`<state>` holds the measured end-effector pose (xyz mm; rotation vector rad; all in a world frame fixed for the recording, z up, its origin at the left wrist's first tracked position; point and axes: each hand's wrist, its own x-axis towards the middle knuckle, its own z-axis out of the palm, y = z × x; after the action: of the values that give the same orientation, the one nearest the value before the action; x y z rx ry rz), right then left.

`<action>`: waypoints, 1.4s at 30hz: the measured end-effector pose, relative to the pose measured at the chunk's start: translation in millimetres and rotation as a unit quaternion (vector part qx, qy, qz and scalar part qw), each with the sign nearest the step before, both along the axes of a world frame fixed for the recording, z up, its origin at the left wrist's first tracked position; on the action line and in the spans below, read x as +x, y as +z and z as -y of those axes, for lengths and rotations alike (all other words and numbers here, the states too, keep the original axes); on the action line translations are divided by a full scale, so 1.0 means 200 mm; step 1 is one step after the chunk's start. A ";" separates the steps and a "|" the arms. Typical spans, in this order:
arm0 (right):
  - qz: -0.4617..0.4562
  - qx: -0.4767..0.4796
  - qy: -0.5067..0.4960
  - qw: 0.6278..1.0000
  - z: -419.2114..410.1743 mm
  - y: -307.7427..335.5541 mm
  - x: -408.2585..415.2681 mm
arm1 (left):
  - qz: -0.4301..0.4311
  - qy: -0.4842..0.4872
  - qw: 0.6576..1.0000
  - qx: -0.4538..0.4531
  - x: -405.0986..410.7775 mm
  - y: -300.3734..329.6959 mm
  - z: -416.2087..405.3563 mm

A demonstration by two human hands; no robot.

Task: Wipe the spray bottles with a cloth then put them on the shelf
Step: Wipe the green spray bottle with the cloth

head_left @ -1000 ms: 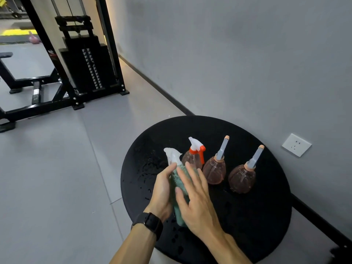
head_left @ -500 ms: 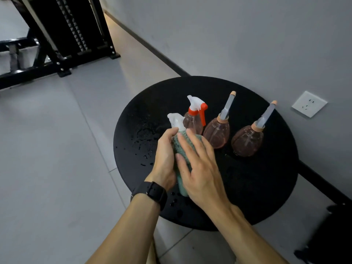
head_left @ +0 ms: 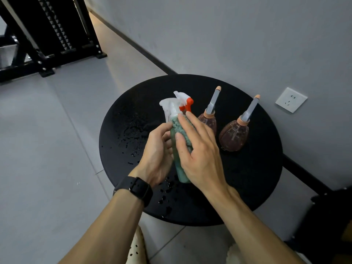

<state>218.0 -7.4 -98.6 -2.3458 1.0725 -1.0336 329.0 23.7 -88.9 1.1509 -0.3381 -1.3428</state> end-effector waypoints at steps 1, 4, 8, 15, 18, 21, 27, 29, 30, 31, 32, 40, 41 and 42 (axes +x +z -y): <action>0.010 -0.004 -0.006 1.000 0.01 0.01 0.00 | 0.002 -0.010 1.000 -0.003 0.00 0.01 0.00; 0.043 -0.005 -0.029 0.999 0.04 0.03 0.00 | 0.014 -0.075 0.997 -0.003 -0.03 0.05 0.01; 0.043 0.006 -0.019 0.999 0.05 0.03 0.01 | 0.025 -0.082 0.996 -0.032 -0.08 0.06 0.02; 0.015 0.004 -0.001 1.000 0.02 0.03 -0.01 | 0.022 -0.034 0.998 -0.044 -0.08 0.05 0.05; 0.004 -0.012 0.008 1.000 -0.02 0.00 -0.03 | 0.005 -0.001 0.999 -0.039 -0.03 0.04 0.07; 0.001 -0.029 0.011 1.000 -0.06 -0.03 -0.04 | 0.013 0.012 0.999 -0.037 0.00 0.05 0.09; -0.016 -0.053 0.021 0.998 -0.09 -0.05 -0.03 | 0.044 0.005 0.998 -0.046 0.00 0.03 0.08; -0.018 -0.054 0.021 0.998 -0.09 -0.05 -0.02 | 0.061 -0.002 0.997 -0.044 -0.01 0.02 0.07; -0.017 -0.052 0.020 0.998 -0.08 -0.04 -0.01 | 0.066 -0.006 0.997 -0.042 -0.01 0.02 0.07; -0.015 -0.048 0.019 0.999 -0.07 -0.03 0.00 | 0.071 -0.011 0.997 -0.041 -0.01 0.01 0.07; -0.016 -0.041 0.019 0.999 -0.07 -0.02 0.00 | 0.076 -0.015 0.996 -0.042 -0.01 0.01 0.07; -0.010 0.025 0.026 0.999 0.03 0.07 0.03 | 0.097 -0.037 0.993 -0.055 -0.05 0.02 0.06; -0.006 0.034 0.027 0.999 0.05 0.08 0.03 | 0.102 -0.038 0.992 -0.059 -0.06 0.03 0.06; -0.003 0.040 0.027 0.999 0.06 0.09 0.03 | 0.105 -0.038 0.992 -0.063 -0.07 0.03 0.06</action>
<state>224.9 -19.4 -80.8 -2.3036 1.0271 -0.9472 314.8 11.0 -83.0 1.1843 -0.6166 -1.2502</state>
